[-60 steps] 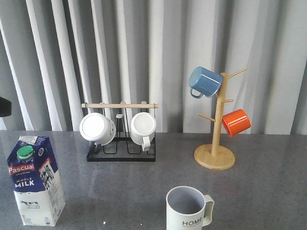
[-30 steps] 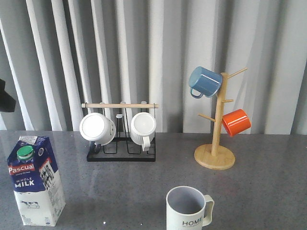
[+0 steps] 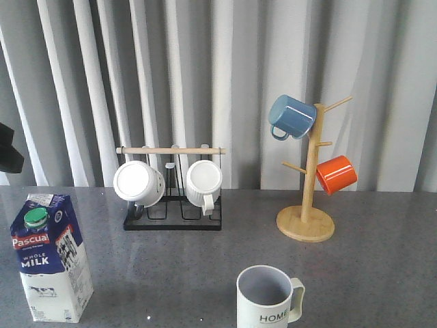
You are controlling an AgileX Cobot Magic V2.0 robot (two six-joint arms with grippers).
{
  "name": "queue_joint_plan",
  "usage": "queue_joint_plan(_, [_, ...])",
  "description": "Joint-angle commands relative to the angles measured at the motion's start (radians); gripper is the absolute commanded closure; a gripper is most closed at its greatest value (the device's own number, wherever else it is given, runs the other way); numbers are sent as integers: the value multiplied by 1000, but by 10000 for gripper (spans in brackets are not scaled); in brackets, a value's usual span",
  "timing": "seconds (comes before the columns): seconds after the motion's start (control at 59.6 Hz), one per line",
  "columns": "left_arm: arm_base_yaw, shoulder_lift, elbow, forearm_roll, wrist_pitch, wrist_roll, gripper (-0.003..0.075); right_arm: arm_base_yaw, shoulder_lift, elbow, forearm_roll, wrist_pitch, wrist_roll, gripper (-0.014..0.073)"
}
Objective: Place milk next to cup
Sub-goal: 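Lower the left gripper onto the milk carton top and grasp it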
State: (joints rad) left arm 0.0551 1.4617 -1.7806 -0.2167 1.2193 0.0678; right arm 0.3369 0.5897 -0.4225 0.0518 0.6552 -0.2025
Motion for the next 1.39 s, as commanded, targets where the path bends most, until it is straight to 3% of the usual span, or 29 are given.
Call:
queue_joint_plan(0.0, [1,-31,-29,-19,-66,-9,238,-1,0,-27,-2,-59,-2,602])
queue_joint_plan(0.353, [1,-31,-29,-32,-62,-20,232,-1,0,-27,-2,-58,-2,602])
queue_joint_plan(0.688, [1,-31,-29,-5,-41,-38,83,-1,0,-27,-2,-59,-2,602])
queue_joint_plan(1.377, [1,117,-29,-33,4,-38,109,-1,0,-27,-3,-58,-1,602])
